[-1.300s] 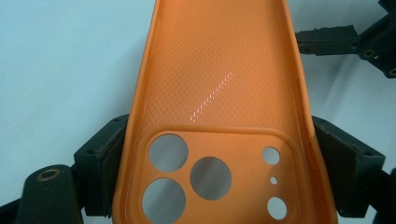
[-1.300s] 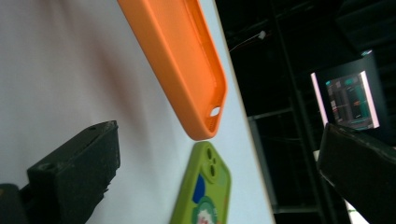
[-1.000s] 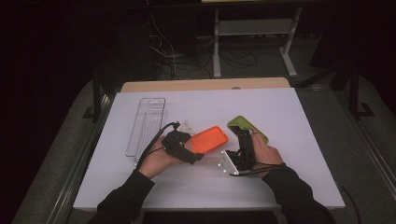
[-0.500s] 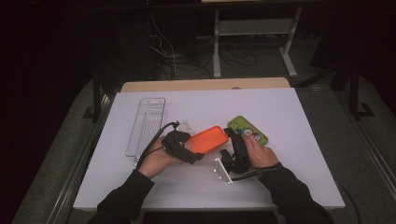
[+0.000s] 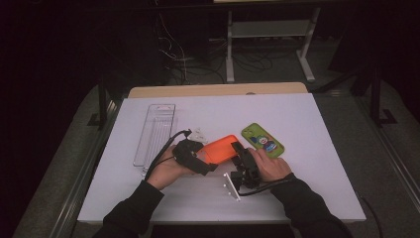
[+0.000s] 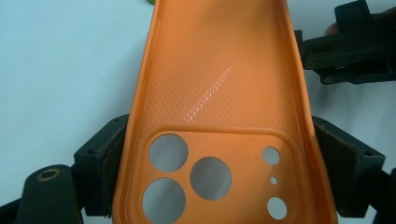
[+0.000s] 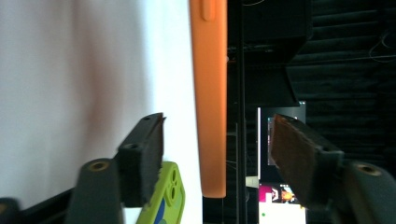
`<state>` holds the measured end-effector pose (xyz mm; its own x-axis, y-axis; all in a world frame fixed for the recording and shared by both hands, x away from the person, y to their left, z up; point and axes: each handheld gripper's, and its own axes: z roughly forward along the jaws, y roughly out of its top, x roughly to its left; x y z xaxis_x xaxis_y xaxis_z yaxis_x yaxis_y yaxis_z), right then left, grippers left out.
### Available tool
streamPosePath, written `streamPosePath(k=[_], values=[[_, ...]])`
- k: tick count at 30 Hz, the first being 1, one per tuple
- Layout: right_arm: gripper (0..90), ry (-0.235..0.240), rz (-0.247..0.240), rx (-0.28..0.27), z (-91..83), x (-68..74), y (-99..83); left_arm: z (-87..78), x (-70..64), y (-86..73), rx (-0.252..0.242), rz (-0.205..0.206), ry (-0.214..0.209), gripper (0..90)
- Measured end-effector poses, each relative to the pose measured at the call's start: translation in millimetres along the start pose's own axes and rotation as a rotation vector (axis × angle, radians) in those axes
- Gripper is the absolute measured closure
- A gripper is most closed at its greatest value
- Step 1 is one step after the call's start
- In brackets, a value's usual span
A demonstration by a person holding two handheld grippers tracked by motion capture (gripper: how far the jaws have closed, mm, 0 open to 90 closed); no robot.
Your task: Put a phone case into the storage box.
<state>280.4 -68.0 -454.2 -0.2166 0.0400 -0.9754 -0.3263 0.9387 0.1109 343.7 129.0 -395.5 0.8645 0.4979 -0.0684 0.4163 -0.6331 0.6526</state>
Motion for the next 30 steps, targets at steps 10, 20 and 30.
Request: streamPosePath(k=[10,20,30], values=[[63.5,0.007,-0.035,-0.005,-1.6,1.5,2.9,-0.2,-0.4,0.2,0.005,0.013,0.002,15.9],[77.9,0.02,-0.059,-0.003,-2.9,1.4,4.7,0.4,-1.1,0.5,0.006,0.014,-0.001,15.9],[78.5,0.03,-0.06,0.005,-2.3,0.8,4.4,-2.6,-1.6,0.8,-0.006,0.015,-0.003,4.7]])
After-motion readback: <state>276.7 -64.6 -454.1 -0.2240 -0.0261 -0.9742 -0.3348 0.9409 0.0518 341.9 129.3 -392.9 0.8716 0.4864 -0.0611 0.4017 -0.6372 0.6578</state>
